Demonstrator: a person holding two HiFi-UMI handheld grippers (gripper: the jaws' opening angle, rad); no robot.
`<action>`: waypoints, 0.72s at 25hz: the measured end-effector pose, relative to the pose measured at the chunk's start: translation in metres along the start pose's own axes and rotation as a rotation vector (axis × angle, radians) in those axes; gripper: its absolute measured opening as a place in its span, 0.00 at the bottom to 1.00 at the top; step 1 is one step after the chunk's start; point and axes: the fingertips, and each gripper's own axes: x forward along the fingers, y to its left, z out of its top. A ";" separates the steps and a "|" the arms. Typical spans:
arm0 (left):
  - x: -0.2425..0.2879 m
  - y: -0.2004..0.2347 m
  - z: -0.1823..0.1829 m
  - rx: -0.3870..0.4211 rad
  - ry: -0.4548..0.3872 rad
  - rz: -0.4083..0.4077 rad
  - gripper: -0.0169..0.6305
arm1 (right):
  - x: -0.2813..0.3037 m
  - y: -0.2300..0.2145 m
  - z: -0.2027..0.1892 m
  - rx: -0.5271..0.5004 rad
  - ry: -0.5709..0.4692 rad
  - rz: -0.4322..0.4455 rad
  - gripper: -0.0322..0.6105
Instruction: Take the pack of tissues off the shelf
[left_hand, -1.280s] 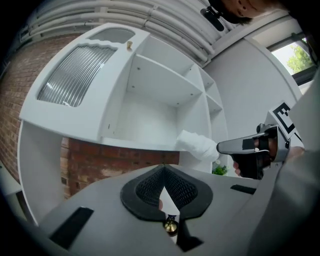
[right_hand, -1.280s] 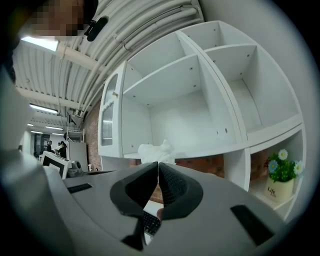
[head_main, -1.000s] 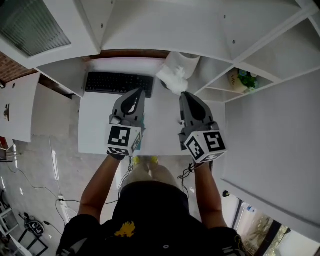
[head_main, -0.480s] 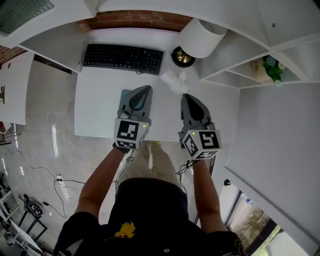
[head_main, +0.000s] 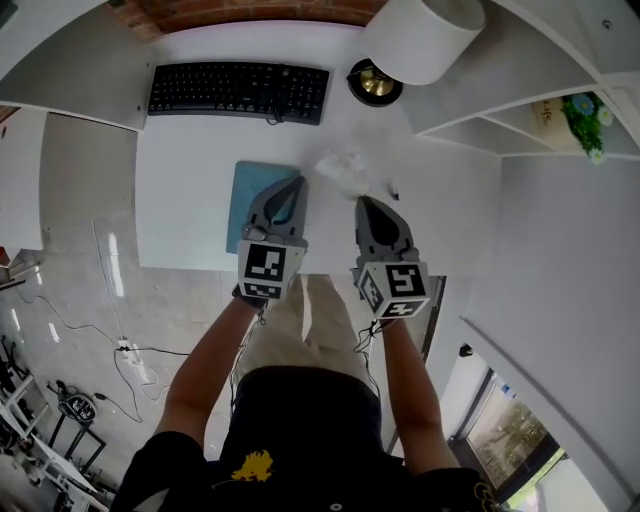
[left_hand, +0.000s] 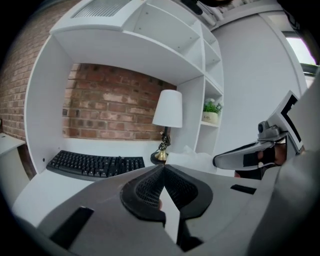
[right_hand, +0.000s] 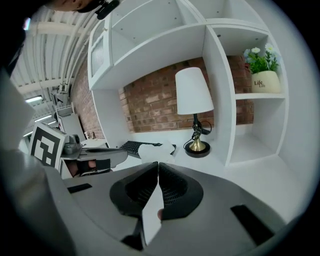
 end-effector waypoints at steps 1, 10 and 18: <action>0.003 0.000 -0.009 -0.002 0.007 0.002 0.05 | 0.003 -0.001 -0.011 0.003 0.011 0.000 0.07; 0.008 0.004 -0.074 -0.047 0.100 0.034 0.05 | 0.013 -0.005 -0.085 0.023 0.118 -0.007 0.07; 0.002 -0.009 -0.104 -0.062 0.162 0.021 0.05 | 0.016 -0.004 -0.105 0.035 0.143 -0.025 0.07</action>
